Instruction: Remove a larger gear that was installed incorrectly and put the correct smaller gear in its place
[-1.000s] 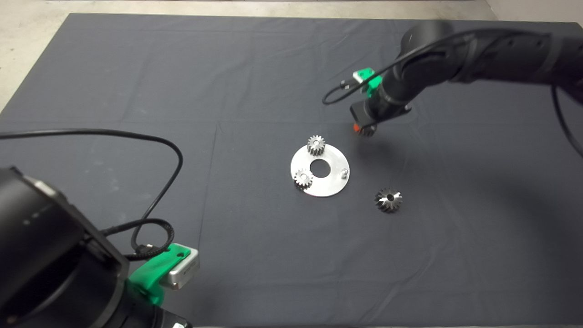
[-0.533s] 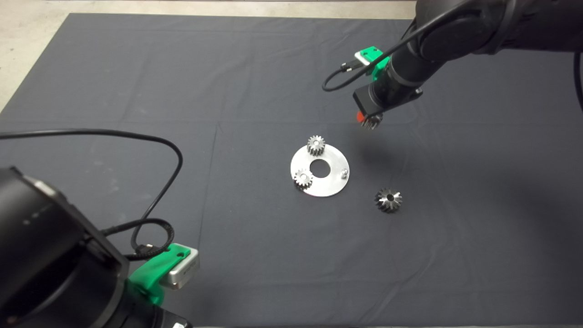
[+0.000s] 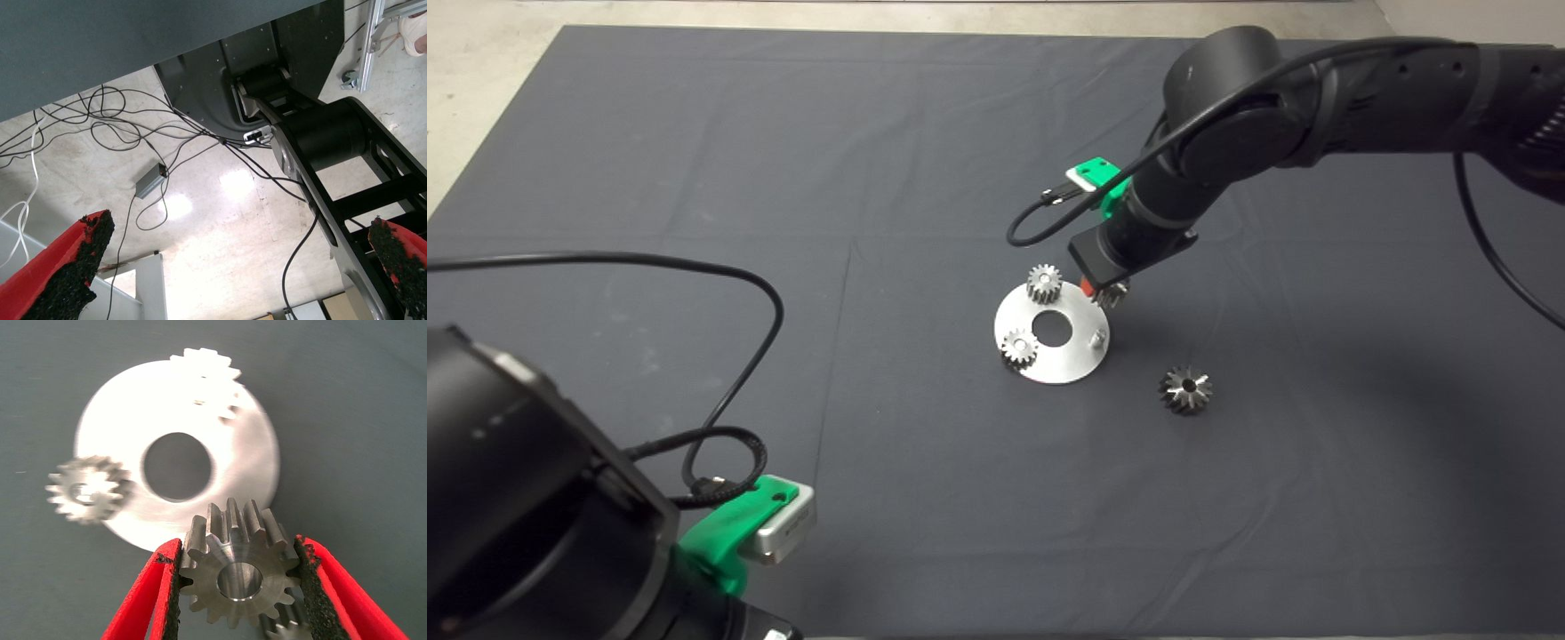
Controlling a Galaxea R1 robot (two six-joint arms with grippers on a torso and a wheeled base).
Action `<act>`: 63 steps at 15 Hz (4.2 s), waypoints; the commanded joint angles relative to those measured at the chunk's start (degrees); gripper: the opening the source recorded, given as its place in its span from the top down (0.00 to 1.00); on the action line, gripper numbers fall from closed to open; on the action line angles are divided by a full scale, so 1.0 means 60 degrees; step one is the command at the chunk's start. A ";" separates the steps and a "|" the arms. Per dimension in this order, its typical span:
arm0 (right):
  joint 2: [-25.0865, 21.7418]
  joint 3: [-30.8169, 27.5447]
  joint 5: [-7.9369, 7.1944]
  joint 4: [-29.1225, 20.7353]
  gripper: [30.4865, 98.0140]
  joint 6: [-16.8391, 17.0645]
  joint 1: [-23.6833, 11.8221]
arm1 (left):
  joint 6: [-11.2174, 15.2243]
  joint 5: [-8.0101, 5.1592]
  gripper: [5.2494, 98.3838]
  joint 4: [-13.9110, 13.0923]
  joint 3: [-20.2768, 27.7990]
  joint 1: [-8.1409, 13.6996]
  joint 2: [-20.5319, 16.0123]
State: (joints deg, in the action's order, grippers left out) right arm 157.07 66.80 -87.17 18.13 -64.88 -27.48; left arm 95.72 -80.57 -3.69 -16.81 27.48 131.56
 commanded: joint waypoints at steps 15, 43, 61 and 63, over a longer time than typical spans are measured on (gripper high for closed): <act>-0.0080 -0.0429 -0.0266 0.0378 0.85 -0.0276 0.0550 | 0.0087 -0.0063 0.00 -0.0175 0.0168 0.0094 -0.0019; -0.0183 -0.0092 -0.0339 0.1110 0.85 -0.0276 0.0902 | 0.0087 -0.0063 0.00 -0.0175 0.0182 0.0079 -0.0019; -0.0183 0.0011 -0.0427 0.1100 0.85 -0.0276 0.0990 | 0.0087 -0.0063 0.00 -0.0175 0.0168 0.0079 -0.0019; -0.0183 0.0011 -0.0427 0.1110 0.86 -0.0276 0.1004 | 0.0087 -0.0063 0.00 -0.0175 0.0168 0.0079 -0.0019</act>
State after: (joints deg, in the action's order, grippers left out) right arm 156.17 66.89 -87.70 22.95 -66.17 -20.44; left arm 95.73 -80.82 -3.69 -16.81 27.48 131.56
